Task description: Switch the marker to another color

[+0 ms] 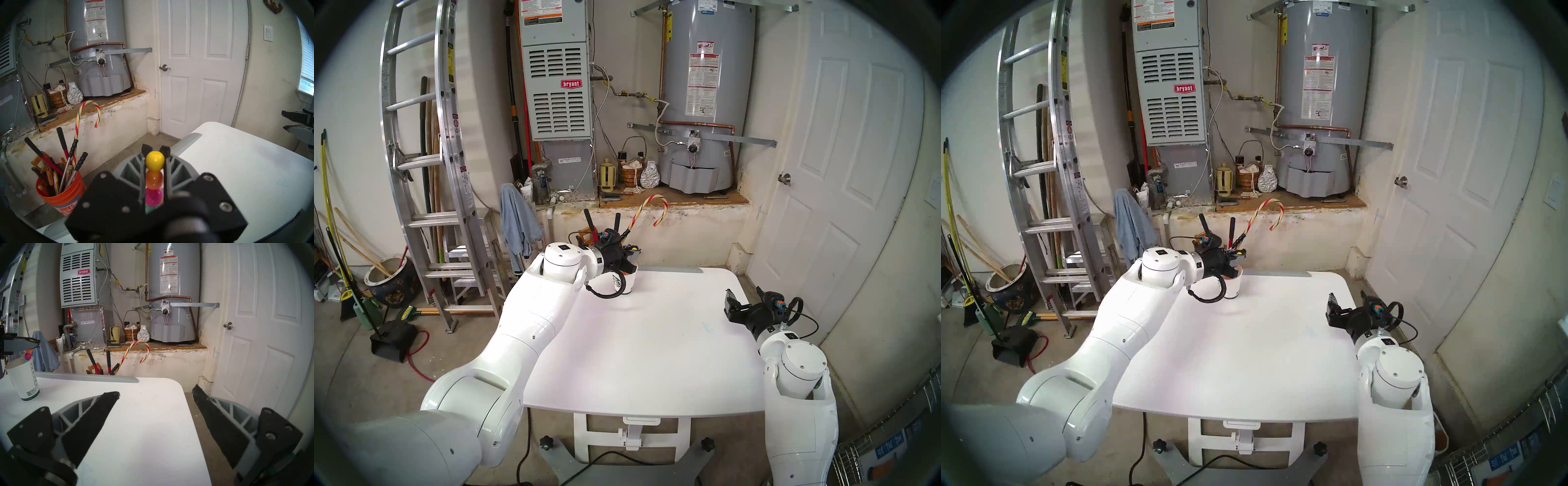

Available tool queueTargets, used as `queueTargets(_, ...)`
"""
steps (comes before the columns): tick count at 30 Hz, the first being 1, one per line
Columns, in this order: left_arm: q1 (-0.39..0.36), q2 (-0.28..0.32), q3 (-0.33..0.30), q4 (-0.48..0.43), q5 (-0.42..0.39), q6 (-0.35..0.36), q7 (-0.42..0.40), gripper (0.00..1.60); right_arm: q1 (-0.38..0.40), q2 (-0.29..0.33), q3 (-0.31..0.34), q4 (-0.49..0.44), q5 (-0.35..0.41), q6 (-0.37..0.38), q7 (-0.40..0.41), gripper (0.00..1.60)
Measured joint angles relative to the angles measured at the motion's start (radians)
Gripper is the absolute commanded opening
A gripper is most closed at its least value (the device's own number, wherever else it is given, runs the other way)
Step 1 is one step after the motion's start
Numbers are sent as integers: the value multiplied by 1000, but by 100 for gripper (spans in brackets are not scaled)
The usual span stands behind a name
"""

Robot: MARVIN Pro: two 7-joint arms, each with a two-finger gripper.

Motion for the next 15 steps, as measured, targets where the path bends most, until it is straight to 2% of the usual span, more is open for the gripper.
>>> queueTargets(5, 5, -1, -24, -28, -17, -3, 5, 0, 4, 2, -1, 6, 0, 0, 0, 160)
queueTargets(15, 37, 11, -84, -158, -62, 0, -21, 0, 20, 10, -9, 21, 1, -3, 2, 160)
